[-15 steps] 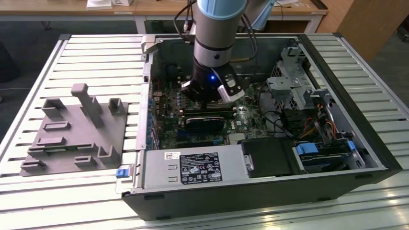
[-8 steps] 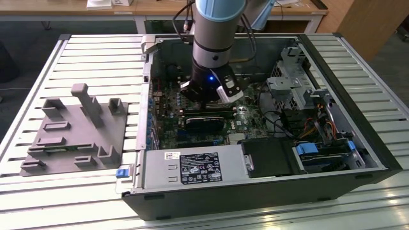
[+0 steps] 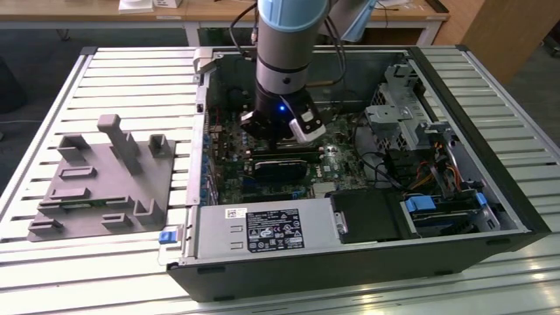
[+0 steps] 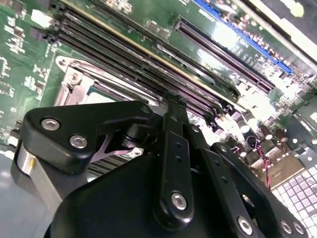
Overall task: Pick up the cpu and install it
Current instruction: 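Install the second cpu locking lever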
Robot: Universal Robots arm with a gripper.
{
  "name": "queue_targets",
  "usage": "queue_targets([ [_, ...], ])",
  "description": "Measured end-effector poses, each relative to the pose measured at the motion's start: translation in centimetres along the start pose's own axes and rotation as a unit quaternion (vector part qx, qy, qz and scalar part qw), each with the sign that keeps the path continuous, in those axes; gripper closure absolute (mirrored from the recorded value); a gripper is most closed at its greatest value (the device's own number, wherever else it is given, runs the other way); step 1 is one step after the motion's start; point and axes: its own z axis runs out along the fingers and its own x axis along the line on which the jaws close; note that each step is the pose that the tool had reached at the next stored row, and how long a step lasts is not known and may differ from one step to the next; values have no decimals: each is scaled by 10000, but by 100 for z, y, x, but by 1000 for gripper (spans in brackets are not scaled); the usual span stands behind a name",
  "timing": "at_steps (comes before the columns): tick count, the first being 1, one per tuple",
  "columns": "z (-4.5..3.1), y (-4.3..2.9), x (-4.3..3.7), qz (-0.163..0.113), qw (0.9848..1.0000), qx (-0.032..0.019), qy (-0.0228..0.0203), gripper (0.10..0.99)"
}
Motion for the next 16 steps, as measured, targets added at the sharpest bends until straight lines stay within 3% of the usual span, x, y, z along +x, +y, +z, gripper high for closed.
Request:
queue_targets([
  [4,16,-2,11,-2,10000,-27,-3,980],
  [16,47,-5,22,-10,9998,-216,-8,980],
])
